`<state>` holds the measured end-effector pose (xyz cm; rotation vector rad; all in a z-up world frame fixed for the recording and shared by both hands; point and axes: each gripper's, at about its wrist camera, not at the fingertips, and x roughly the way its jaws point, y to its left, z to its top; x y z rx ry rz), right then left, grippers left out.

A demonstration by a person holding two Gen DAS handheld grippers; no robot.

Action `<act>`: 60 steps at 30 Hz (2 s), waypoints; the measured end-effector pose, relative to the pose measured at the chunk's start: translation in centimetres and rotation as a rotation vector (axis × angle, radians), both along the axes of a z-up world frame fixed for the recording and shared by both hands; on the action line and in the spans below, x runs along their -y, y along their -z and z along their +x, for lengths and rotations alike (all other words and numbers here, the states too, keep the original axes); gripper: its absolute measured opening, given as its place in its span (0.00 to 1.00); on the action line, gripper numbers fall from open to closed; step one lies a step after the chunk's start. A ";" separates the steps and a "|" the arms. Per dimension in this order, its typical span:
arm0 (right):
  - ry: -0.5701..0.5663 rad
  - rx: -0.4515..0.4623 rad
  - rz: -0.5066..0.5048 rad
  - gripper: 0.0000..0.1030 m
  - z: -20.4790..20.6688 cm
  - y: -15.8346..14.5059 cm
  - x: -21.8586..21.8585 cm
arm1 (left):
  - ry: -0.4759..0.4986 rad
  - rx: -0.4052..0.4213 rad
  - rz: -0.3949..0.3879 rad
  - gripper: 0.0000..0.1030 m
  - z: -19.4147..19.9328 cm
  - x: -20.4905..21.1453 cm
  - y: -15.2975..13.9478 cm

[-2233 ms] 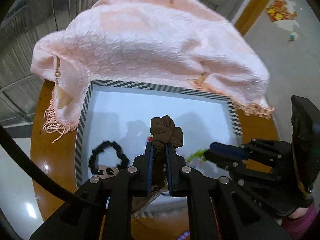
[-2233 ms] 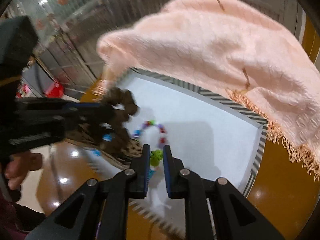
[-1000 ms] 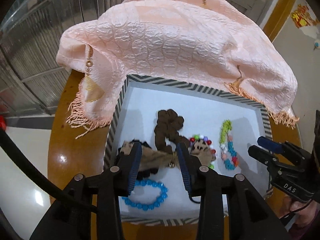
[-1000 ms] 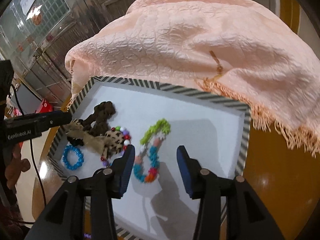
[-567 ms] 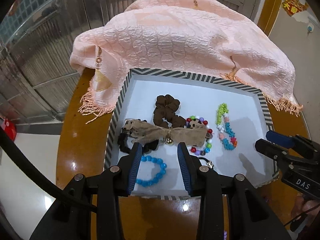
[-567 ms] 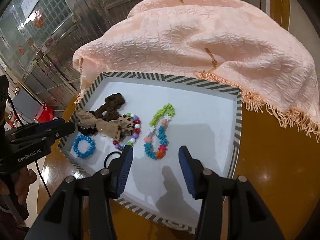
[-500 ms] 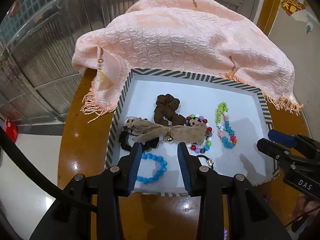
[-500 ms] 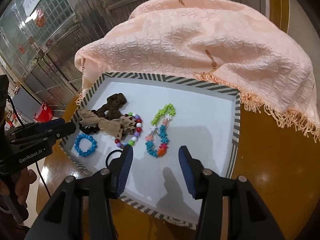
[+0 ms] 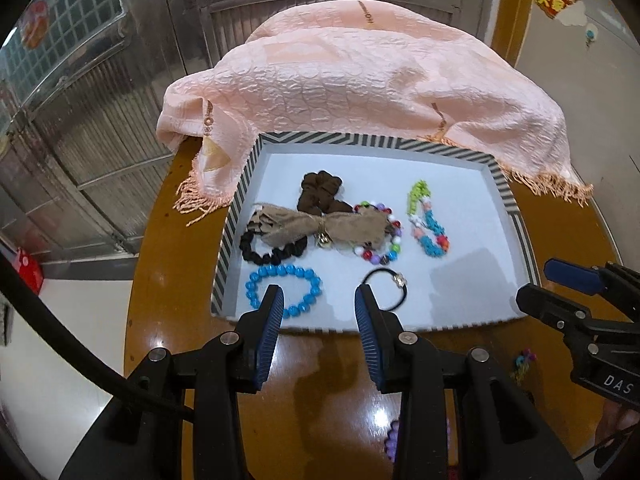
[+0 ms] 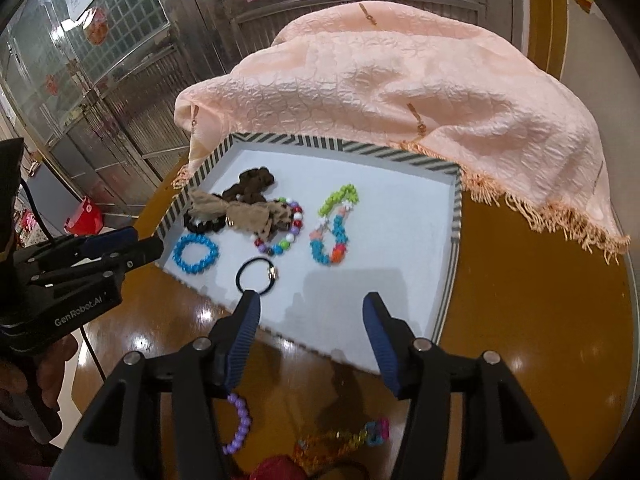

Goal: Organize jewelry
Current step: 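Withdraw both open tools from the tray back over the remaining jewelry, then grasp the purple bead bracelet with the left tool while the right tool grasps the amber bead bracelet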

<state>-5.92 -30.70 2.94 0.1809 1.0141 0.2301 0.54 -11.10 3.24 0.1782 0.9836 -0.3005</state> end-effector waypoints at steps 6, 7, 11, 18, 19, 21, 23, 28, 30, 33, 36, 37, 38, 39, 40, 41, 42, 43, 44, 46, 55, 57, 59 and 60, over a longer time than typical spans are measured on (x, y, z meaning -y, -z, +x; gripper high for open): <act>0.022 -0.005 -0.012 0.55 -2.3 0.1 0.0 | 0.021 -0.004 0.009 0.27 -2.2 -0.2 0.3; 0.025 -0.005 -0.014 0.55 -2.6 0.1 0.0 | 0.025 -0.004 0.011 0.27 -2.5 -0.3 0.4; 0.033 -0.008 -0.016 0.55 -3.7 0.0 -0.2 | 0.031 -0.013 0.009 0.27 -3.6 -0.6 0.5; 0.038 -0.013 -0.021 0.55 -5.3 -0.1 -0.8 | 0.050 0.003 0.019 0.27 -5.5 -0.9 0.5; 0.038 -0.012 -0.020 0.55 -5.5 -0.1 -0.8 | 0.052 0.006 0.020 0.27 -5.7 -0.9 0.4; 0.038 -0.008 -0.022 0.55 -5.9 -0.3 -1.0 | 0.059 0.008 0.020 0.27 -6.1 -0.9 0.4; 0.040 -0.004 -0.023 0.55 -6.3 -0.5 -1.2 | 0.065 0.009 0.019 0.27 -6.5 -0.9 0.3; 0.043 0.004 -0.029 0.58 -7.0 -0.8 -1.4 | 0.079 0.011 0.016 0.27 -7.3 -0.8 0.2; 0.045 0.005 -0.032 0.58 -7.2 -0.9 -1.4 | 0.084 0.010 0.017 0.27 -7.5 -0.8 0.3; 0.048 0.003 -0.031 0.59 -7.5 -1.0 -1.3 | 0.090 0.008 0.018 0.27 -7.8 -0.7 0.4; 0.049 0.000 -0.036 0.59 -7.8 -1.0 -1.2 | 0.094 0.006 0.016 0.27 -7.9 -0.6 0.4; 0.049 -0.001 -0.037 0.59 -7.8 -1.0 -1.2 | 0.095 0.005 0.015 0.27 -8.0 -0.6 0.4; 0.049 -0.002 -0.037 0.59 -7.9 -1.0 -1.2 | 0.096 0.004 0.014 0.27 -8.0 -0.6 0.4; 0.050 -0.003 -0.036 0.59 -7.9 -1.0 -1.1 | 0.098 0.003 0.013 0.27 -8.0 -0.5 0.5; 0.052 -0.003 -0.036 0.59 -7.9 -1.0 -1.1 | 0.100 0.003 0.013 0.27 -8.1 -0.5 0.5; 0.055 -0.003 -0.036 0.59 -8.0 -0.9 -1.0 | 0.102 0.003 0.014 0.27 -8.2 -0.4 0.5; 0.057 -0.003 -0.036 0.59 -8.0 -0.9 -0.9 | 0.104 0.003 0.015 0.27 -8.2 -0.3 0.6; 0.061 -0.004 -0.035 0.59 -8.0 -0.9 -0.7 | 0.108 0.004 0.017 0.27 -8.3 -0.3 0.6; 0.065 -0.005 -0.033 0.59 -8.1 -0.8 -0.6 | 0.110 0.004 0.019 0.27 -8.4 -0.2 0.7; 0.071 -0.009 -0.031 0.59 -8.1 -0.7 -0.3 | 0.112 -0.001 0.019 0.27 -8.4 -0.1 0.8; 0.116 -0.022 -0.042 0.59 -8.3 -0.5 2.2 | 0.104 -0.073 -0.011 0.27 -7.8 -0.7 2.0; 0.129 -0.034 -0.046 0.59 -8.4 0.1 2.9 | 0.100 -0.105 -0.027 0.27 -7.7 -1.0 2.6; 0.124 -0.054 -0.041 0.59 -8.5 0.8 3.1 | 0.098 -0.147 -0.042 0.27 -7.5 -1.2 3.5; 0.115 -0.067 -0.038 0.58 -8.5 1.2 3.1 | 0.098 -0.170 -0.050 0.27 -7.4 -1.3 3.9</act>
